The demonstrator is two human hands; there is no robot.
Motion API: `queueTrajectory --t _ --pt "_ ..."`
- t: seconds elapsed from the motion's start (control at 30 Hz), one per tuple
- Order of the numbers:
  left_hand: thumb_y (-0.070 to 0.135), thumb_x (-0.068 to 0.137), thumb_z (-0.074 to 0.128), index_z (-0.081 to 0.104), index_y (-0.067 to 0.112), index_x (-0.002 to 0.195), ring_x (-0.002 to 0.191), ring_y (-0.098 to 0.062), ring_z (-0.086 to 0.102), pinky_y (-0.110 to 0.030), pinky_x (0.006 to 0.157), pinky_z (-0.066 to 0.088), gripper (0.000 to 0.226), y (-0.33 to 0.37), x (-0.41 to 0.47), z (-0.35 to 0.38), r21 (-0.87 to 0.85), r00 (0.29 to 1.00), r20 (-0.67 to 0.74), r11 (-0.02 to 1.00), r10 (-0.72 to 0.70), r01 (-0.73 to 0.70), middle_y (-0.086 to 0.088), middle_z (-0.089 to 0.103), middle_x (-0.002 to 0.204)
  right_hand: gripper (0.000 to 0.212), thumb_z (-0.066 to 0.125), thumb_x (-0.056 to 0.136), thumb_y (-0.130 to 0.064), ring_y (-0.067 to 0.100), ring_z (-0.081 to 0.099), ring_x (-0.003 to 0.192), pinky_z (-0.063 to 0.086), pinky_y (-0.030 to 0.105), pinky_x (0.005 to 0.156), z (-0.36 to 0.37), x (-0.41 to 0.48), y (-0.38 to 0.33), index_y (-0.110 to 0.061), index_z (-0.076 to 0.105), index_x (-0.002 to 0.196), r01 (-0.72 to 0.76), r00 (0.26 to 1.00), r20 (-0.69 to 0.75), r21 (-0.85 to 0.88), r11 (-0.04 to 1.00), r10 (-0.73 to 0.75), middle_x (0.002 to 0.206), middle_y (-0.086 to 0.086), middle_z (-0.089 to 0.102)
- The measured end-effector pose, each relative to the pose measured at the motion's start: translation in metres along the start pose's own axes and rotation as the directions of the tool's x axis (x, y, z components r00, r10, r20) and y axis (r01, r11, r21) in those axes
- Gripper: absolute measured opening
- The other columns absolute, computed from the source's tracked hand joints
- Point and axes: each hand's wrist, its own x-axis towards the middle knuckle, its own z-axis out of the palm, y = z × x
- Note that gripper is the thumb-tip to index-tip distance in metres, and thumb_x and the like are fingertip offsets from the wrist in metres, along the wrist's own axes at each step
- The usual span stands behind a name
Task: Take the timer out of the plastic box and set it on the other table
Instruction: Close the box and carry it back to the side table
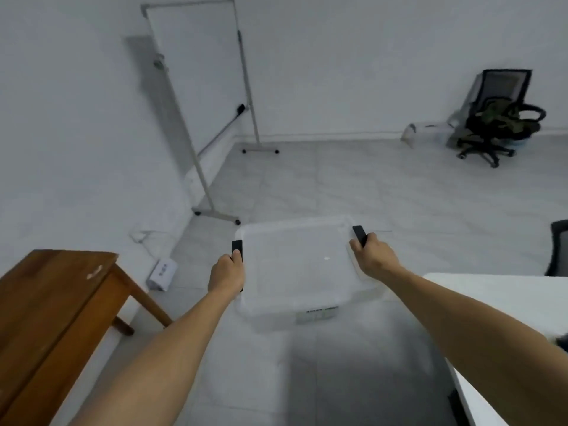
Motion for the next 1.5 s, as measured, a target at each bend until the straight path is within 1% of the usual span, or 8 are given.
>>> queueTrajectory --t 0.17,0.3,0.47,0.63,0.77,1.1,1.37,1.5 --pt "0.040 0.102 0.023 0.056 0.002 0.100 0.068 -0.024 0.051 -0.035 0.067 0.040 0.050 -0.033 0.045 -0.028 -0.039 0.975 -0.101 0.980 -0.196 0.193 -0.015 0.061 0.094 0.044 0.034 0.098 -0.052 0.033 0.052 0.082 0.042 0.039 0.070 0.038 0.070 -0.088 -0.010 0.045 0.109 0.171 0.980 0.117 -0.080 0.982 -0.161 0.092 0.012 0.054" --pt "0.037 0.104 0.025 0.059 -0.002 0.111 0.096 -0.037 0.058 -0.034 0.076 0.038 0.052 -0.058 0.071 -0.059 -0.112 0.914 -0.227 0.942 -0.335 0.317 -0.022 0.063 0.114 0.048 0.034 0.098 -0.052 0.032 0.052 0.080 0.041 0.038 0.068 0.077 0.116 -0.169 -0.008 0.047 0.114 0.341 0.925 0.215 -0.114 0.933 -0.312 0.092 0.011 0.055" --pt "0.037 0.104 0.030 0.061 0.002 0.119 0.108 -0.035 0.062 -0.041 0.093 0.048 0.050 -0.109 0.074 -0.096 -0.265 0.764 -0.359 0.843 -0.536 0.468 -0.018 0.065 0.121 0.052 0.035 0.098 -0.053 0.036 0.060 0.096 0.043 0.038 0.072 0.138 0.126 -0.263 -0.007 0.047 0.119 0.542 0.803 0.357 -0.103 0.834 -0.478 0.108 0.018 0.062" --pt "0.036 0.105 0.028 0.062 0.002 0.107 0.100 -0.030 0.062 -0.036 0.084 0.044 0.048 -0.171 0.061 -0.134 -0.354 0.618 -0.424 0.750 -0.661 0.559 -0.017 0.066 0.112 0.053 0.036 0.099 -0.053 0.036 0.061 0.098 0.043 0.037 0.072 0.207 0.101 -0.345 -0.005 0.046 0.120 0.685 0.659 0.476 -0.059 0.726 -0.582 0.111 0.020 0.062" --pt "0.035 0.104 0.030 0.058 0.005 0.086 0.090 -0.032 0.062 -0.039 0.085 0.046 0.044 -0.226 0.058 -0.174 -0.426 0.555 -0.460 0.720 -0.693 0.547 -0.019 0.067 0.101 0.052 0.038 0.099 -0.052 0.032 0.057 0.088 0.043 0.036 0.071 0.258 0.069 -0.406 -0.004 0.047 0.118 0.740 0.584 0.506 -0.012 0.673 -0.634 0.109 0.019 0.062" --pt "0.041 0.102 0.032 0.060 0.005 0.091 0.081 -0.026 0.058 -0.036 0.076 0.048 0.047 -0.352 0.056 -0.296 -0.524 0.430 -0.472 0.637 -0.770 0.565 -0.011 0.064 0.091 0.051 0.042 0.097 -0.052 0.035 0.063 0.104 0.050 0.045 0.090 0.363 -0.036 -0.560 -0.008 0.050 0.123 0.823 0.440 0.538 0.079 0.562 -0.719 0.111 0.012 0.065" --pt "0.042 0.094 0.050 0.056 0.003 0.119 0.094 -0.031 0.064 -0.043 0.086 0.055 0.046 -0.423 0.062 -0.340 -0.587 0.340 -0.373 0.503 -0.864 0.634 -0.013 0.065 0.103 0.042 0.042 0.096 -0.056 0.024 0.064 0.082 0.053 0.036 0.073 0.443 -0.082 -0.643 -0.016 0.048 0.105 0.876 0.296 0.633 0.118 0.468 -0.715 0.093 0.002 0.064" --pt "0.031 0.093 0.055 0.054 0.003 0.117 0.088 -0.027 0.061 -0.039 0.080 0.054 0.037 -0.458 0.078 -0.368 -0.594 0.306 -0.362 0.471 -0.881 0.652 -0.010 0.062 0.098 0.043 0.042 0.096 -0.058 0.020 0.065 0.076 0.053 0.033 0.066 0.492 -0.092 -0.686 -0.016 0.048 0.103 0.896 0.228 0.674 0.138 0.423 -0.703 0.087 0.000 0.064"
